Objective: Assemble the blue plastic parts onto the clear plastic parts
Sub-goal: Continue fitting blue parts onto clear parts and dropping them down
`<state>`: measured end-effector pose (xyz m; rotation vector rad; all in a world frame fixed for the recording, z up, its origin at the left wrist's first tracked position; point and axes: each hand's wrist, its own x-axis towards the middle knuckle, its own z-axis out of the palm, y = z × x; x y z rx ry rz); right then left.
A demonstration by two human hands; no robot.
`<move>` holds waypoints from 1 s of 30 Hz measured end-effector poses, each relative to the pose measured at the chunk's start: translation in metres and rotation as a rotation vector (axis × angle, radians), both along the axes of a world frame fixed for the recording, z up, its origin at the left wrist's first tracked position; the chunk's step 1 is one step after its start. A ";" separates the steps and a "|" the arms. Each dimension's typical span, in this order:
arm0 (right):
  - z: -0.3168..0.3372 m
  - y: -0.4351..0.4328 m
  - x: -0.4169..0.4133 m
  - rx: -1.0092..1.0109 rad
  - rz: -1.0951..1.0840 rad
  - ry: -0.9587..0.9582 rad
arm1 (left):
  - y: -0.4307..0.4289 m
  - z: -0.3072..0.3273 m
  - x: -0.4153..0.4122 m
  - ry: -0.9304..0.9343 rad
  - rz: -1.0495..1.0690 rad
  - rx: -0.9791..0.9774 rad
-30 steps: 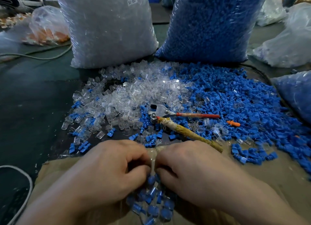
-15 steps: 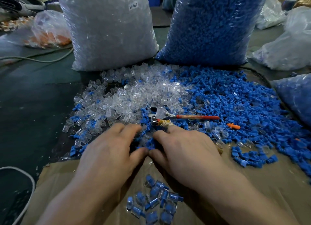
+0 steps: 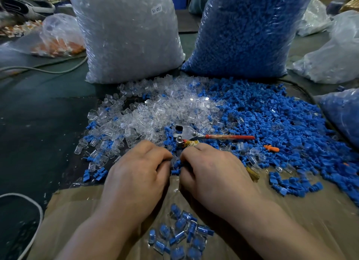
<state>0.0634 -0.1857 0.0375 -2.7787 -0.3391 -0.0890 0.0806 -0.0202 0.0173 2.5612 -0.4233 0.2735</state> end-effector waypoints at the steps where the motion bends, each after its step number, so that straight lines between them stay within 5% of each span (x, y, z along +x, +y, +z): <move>1: 0.000 -0.001 0.000 0.036 -0.008 -0.003 | 0.000 -0.001 0.000 0.004 0.010 -0.038; 9: -0.006 -0.005 -0.002 0.599 -0.145 0.117 | -0.001 0.001 -0.008 0.201 0.080 -0.556; 19: -0.006 -0.007 -0.005 0.690 -0.112 0.148 | 0.000 0.001 -0.009 0.147 0.139 -0.387; 24: -0.002 -0.004 -0.007 0.890 -0.101 0.267 | -0.001 0.006 -0.012 0.216 0.054 -0.529; 30: 0.004 -0.001 -0.011 0.867 -0.028 0.280 | -0.004 0.009 -0.013 0.309 -0.028 -0.634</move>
